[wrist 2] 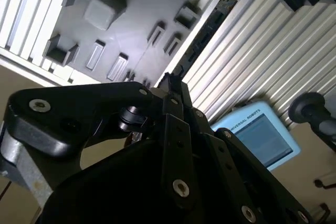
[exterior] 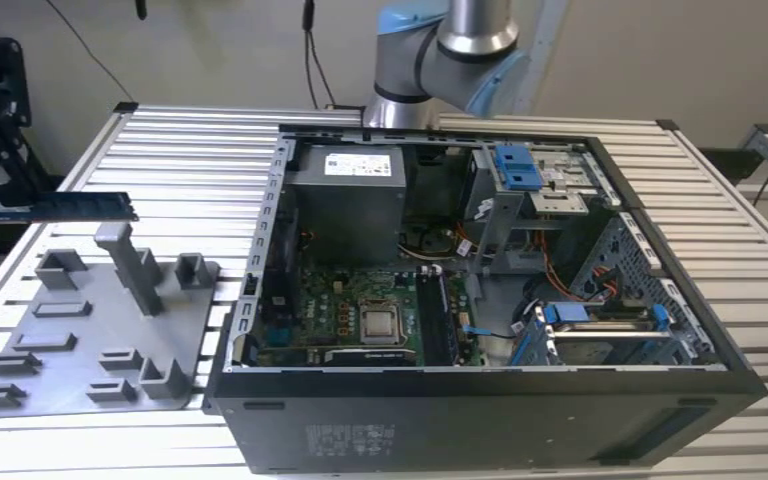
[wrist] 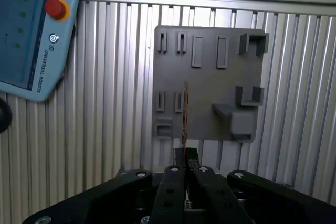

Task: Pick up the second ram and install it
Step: 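Pick up the second ram and move it above second insertion slot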

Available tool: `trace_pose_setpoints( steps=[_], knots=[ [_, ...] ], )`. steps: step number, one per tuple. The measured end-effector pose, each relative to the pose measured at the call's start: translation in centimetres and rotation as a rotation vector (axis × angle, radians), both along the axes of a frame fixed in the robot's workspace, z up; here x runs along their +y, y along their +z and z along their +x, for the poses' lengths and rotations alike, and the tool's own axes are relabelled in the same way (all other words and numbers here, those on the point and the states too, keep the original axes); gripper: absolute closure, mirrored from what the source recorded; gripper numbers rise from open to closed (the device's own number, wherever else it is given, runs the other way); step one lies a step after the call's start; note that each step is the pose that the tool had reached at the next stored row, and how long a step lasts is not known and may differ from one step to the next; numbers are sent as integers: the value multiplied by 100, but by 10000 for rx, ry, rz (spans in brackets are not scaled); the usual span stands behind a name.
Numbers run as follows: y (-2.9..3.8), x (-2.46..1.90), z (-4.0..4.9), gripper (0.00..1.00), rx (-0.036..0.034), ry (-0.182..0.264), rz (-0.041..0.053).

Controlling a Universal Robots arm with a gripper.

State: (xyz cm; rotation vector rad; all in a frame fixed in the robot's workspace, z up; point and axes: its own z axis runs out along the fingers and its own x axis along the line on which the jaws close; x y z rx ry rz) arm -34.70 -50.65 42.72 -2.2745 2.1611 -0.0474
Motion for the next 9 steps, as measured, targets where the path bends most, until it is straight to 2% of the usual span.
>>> trace_pose_setpoints(
  steps=[9],
  knots=[
    [0,0,274,87,1,2,0]
  ],
)
